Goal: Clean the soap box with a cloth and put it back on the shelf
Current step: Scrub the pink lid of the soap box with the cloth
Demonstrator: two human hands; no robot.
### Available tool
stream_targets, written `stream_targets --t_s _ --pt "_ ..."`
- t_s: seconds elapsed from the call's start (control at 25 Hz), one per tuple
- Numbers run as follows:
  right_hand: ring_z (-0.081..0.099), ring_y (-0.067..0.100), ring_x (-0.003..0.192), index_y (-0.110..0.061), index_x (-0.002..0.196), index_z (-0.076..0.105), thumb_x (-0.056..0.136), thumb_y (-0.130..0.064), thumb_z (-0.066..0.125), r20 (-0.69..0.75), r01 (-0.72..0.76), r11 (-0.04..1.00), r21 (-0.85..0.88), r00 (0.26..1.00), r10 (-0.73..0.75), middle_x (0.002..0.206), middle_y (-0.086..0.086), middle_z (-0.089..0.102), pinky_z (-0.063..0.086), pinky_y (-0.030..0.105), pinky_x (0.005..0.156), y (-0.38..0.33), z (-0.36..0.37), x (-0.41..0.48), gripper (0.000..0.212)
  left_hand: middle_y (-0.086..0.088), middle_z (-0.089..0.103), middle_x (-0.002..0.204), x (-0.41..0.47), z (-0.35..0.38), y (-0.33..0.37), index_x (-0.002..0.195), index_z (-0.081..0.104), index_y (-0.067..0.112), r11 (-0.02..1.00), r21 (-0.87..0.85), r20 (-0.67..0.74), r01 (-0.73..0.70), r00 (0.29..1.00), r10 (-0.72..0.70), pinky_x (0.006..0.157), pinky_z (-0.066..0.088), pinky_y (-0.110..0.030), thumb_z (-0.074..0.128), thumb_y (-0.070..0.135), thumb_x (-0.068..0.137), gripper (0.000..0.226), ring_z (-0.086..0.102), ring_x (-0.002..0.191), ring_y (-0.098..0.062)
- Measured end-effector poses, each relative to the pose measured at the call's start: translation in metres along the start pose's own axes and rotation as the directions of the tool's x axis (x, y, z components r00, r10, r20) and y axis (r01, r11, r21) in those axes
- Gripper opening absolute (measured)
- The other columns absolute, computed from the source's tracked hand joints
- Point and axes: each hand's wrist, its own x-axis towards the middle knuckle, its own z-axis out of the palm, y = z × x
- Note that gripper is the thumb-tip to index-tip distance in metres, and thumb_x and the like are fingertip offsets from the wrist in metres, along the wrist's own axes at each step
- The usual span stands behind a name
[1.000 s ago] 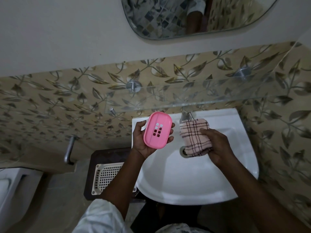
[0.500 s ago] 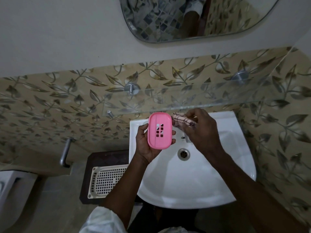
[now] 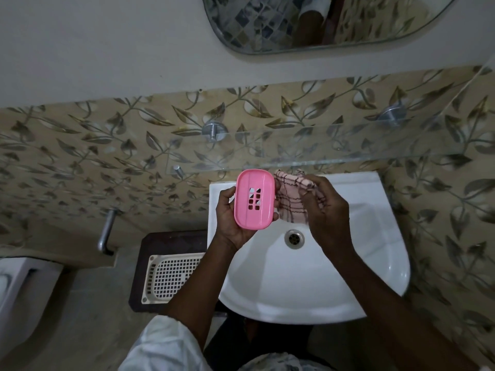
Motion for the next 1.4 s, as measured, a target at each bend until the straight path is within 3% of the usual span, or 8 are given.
stream_targets --t_s 0.12,0.24,0.36,0.48,0.72,0.96,1.16,1.4 --pt "0.063 0.016 0.095 -0.014 0.117 0.064 0.093 -0.013 0.058 0.044 0.187 0.953 -0.24 0.982 -0.182 0.107 0.003 0.067 0.053 0.033 0.079 0.001 -0.008 0.018 0.025 -0.021 0.053 0.136 0.004 0.003 -0.003 0.143 0.044 0.001 0.999 0.044 0.085 -0.025 0.996 0.021 0.092 0.05 -0.05 0.066 0.047 0.078 0.082 0.058 0.109 -0.039" --pt "0.066 0.022 0.086 -0.014 0.113 0.06 0.089 -0.018 0.068 0.252 0.265 0.891 -0.368 0.951 -0.179 0.101 0.004 0.068 0.054 0.033 0.069 0.0 -0.013 0.022 0.025 -0.019 0.058 0.135 0.003 0.001 -0.008 0.136 0.056 0.004 0.989 0.08 0.046 -0.124 0.992 0.121 0.1 0.045 -0.051 0.068 0.042 0.074 0.074 0.057 0.115 -0.038" --pt "0.067 0.031 0.076 -0.006 0.103 0.068 0.089 -0.012 0.069 0.433 0.504 0.753 -0.423 0.843 -0.32 0.094 0.012 0.067 0.056 0.036 0.059 -0.001 0.005 -0.003 0.015 -0.019 0.062 0.126 0.003 0.009 -0.018 0.135 0.054 0.005 0.974 0.119 -0.034 -0.192 0.98 0.197 0.093 0.05 -0.045 0.071 0.043 0.066 0.08 0.063 0.109 -0.035" --pt "0.066 0.038 0.084 0.003 0.107 0.069 0.078 0.003 0.074 0.505 0.537 0.742 -0.402 0.806 -0.309 0.1 0.022 0.067 0.059 0.044 0.069 0.001 0.028 -0.027 0.03 -0.02 0.065 0.115 0.008 0.018 -0.025 0.133 0.052 0.001 0.957 0.171 -0.101 -0.233 0.962 0.252 0.085 0.056 -0.04 0.059 0.045 0.07 0.077 0.067 0.099 -0.035" --pt "0.056 0.034 0.108 -0.019 0.118 0.068 0.068 0.004 0.068 0.517 0.523 0.714 -0.466 0.816 -0.26 0.113 0.009 0.063 0.049 0.047 0.087 0.03 0.034 -0.034 0.055 -0.019 0.062 0.115 0.007 0.011 -0.024 0.13 0.053 0.001 0.948 0.078 -0.099 -0.308 0.944 0.315 0.081 0.054 -0.04 0.04 0.044 0.079 0.067 0.061 0.097 -0.035" --pt "0.054 0.033 0.088 -0.024 0.102 0.07 0.071 -0.004 0.055 0.817 0.824 0.471 -0.313 0.487 -0.309 0.101 0.009 0.06 0.042 0.042 0.072 0.029 0.015 0.019 0.04 -0.016 0.067 0.114 0.009 0.008 -0.026 0.121 0.062 0.006 0.955 0.205 -0.147 -0.214 0.958 0.246 0.086 0.049 -0.04 0.032 0.038 0.088 0.054 0.06 0.104 -0.032" --pt "0.055 0.025 0.087 -0.021 0.108 0.068 0.076 -0.017 0.051 0.492 0.38 0.836 -0.396 0.856 -0.157 0.093 0.004 0.054 0.049 0.036 0.068 0.015 0.009 0.029 0.036 -0.021 0.066 0.12 0.011 0.013 -0.016 0.122 0.067 0.006 0.934 0.137 -0.098 -0.33 0.934 0.345 0.091 0.053 -0.041 0.043 0.044 0.081 0.061 0.065 0.107 -0.034" --pt "0.061 0.035 0.081 -0.011 0.112 0.067 0.078 -0.011 0.07 0.566 0.511 0.639 -0.575 0.812 -0.139 0.101 0.019 0.061 0.051 0.035 0.059 0.003 0.032 -0.026 0.034 -0.021 0.066 0.109 0.014 0.014 -0.026 0.119 0.065 0.003 0.92 0.105 -0.107 -0.377 0.916 0.387 0.079 0.055 -0.037 0.045 0.046 0.076 0.065 0.067 0.092 -0.035"
